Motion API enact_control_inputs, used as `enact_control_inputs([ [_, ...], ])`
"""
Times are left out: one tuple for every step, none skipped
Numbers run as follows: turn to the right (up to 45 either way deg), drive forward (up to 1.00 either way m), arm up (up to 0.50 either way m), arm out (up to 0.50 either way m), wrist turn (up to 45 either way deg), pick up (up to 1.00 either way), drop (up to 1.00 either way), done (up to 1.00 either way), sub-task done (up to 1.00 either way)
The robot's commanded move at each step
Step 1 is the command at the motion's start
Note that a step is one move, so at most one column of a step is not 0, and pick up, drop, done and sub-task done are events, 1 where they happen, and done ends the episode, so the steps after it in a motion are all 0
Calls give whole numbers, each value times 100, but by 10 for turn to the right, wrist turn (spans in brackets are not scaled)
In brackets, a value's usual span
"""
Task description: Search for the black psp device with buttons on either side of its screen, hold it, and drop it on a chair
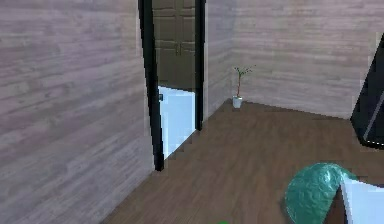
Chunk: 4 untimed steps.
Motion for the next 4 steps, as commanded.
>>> enact_control_inputs([
  [0, 100, 0, 0, 0, 0, 0, 0, 0],
  [30, 0, 0, 0, 0, 0, 0, 0, 0],
  [240, 0, 0, 0, 0, 0, 0, 0, 0],
  [0, 60, 0, 0, 0, 0, 0, 0, 0],
])
